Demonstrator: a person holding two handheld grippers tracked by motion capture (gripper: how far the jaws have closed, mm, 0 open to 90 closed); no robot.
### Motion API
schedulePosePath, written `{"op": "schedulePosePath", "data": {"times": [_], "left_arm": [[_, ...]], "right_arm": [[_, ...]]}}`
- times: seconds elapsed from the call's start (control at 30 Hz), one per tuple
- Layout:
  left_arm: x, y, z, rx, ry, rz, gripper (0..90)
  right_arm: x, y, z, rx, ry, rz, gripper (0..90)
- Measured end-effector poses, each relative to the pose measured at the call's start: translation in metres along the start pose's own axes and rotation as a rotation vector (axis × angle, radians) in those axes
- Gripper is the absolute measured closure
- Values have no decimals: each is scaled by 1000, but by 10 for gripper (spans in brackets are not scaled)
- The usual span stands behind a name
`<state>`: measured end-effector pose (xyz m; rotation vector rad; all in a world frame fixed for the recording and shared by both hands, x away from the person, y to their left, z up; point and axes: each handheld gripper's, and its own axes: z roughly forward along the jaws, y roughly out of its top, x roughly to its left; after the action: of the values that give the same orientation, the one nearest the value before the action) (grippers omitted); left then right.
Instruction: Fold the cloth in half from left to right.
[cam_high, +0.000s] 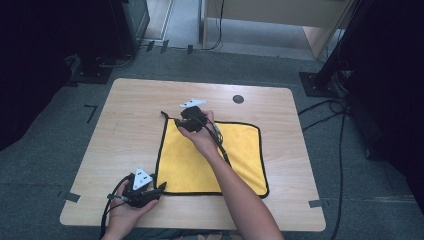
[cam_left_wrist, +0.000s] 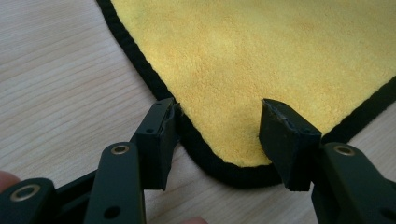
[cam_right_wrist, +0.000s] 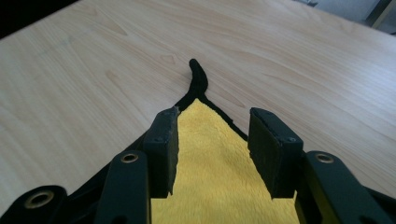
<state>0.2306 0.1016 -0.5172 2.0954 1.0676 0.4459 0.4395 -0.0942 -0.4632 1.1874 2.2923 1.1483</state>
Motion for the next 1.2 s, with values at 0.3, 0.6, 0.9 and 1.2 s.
{"op": "schedulePosePath", "data": {"times": [0.3,0.6,0.9,1.2], "left_arm": [[0,-1,-1,0,-7,11,475],[-2,-2,-2,-5,-17,20,550],[1,-1,-1,-9,-66,21,763],[21,4,-20,-36,-43,-53,847]], "right_arm": [[6,10,56,103,-15,13,534],[16,19,87,135,-35,25,527],[24,25,93,201,-112,-6,780],[40,54,85,142,-93,-62,855]]}}
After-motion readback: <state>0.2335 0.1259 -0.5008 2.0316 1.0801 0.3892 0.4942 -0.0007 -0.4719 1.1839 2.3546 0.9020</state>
